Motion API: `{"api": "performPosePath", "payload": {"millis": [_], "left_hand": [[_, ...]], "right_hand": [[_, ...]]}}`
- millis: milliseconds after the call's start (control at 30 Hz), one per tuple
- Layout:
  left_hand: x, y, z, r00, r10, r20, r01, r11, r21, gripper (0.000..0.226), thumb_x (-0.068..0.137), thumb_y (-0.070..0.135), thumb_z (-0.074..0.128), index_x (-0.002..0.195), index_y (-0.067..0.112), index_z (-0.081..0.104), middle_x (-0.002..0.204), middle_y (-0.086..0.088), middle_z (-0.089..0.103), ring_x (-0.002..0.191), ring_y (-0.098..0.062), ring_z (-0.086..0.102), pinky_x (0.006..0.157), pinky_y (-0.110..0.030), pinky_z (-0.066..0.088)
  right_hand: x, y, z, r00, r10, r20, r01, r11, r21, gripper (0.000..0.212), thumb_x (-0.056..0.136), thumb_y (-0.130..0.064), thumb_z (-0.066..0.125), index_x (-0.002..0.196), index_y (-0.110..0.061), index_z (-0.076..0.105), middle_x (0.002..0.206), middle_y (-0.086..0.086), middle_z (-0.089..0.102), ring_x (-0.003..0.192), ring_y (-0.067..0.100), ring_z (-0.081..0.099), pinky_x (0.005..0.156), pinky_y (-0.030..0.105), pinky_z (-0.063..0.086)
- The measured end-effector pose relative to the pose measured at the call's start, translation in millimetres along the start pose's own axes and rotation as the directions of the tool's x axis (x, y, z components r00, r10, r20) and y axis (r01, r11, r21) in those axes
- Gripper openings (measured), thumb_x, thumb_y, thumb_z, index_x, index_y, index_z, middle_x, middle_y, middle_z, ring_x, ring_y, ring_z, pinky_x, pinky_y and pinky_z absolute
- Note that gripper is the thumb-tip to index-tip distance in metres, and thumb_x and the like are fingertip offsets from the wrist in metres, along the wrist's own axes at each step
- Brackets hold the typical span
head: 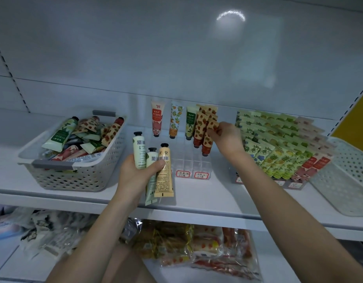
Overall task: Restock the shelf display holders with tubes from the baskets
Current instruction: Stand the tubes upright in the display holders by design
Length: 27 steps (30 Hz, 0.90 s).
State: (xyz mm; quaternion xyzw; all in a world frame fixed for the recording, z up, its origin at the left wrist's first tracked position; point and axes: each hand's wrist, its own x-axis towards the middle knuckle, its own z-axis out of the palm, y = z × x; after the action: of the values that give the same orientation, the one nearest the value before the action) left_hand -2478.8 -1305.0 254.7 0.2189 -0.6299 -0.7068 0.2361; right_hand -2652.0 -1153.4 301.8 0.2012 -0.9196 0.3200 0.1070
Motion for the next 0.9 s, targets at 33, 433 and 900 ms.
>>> {"api": "performPosePath", "payload": {"millis": [33,433,900], "left_hand": [[0,0,1,1.000,-0.001,0.006,0.001,1.000,-0.010,0.019,0.076,0.009,0.073,0.089,0.012,0.060,0.087,-0.008,0.070,0.081,-0.022,0.068,0.072,-0.037,0.055],[-1,6,2,0.999,0.024,0.029,-0.024,1.000,-0.011,0.025,0.075,0.010,0.074,0.095,0.008,0.059,0.089,-0.010,0.070,0.084,-0.026,0.068,0.076,-0.041,0.055],[-10,16,21,0.989,0.069,0.132,-0.070,0.998,0.002,0.037,0.073,0.014,0.075,0.106,0.006,0.060,0.094,-0.010,0.071,0.086,-0.024,0.069,0.080,-0.047,0.055]], "right_hand": [[0,0,0,1.000,-0.003,0.004,0.003,1.000,-0.001,0.042,0.092,-0.022,0.055,0.058,-0.016,0.030,0.056,0.001,0.037,0.060,0.022,0.041,0.048,0.028,0.025],[-7,-7,-8,0.997,0.063,0.043,-0.066,0.995,0.081,0.026,0.090,-0.029,0.059,0.081,-0.005,0.052,0.073,0.008,0.054,0.074,0.025,0.052,0.060,0.029,0.038],[-65,-53,-17,0.902,-0.114,0.416,-0.143,0.830,0.539,0.029,0.086,-0.031,0.064,0.106,-0.011,0.059,0.087,0.000,0.067,0.074,0.008,0.065,0.069,0.024,0.052]]}}
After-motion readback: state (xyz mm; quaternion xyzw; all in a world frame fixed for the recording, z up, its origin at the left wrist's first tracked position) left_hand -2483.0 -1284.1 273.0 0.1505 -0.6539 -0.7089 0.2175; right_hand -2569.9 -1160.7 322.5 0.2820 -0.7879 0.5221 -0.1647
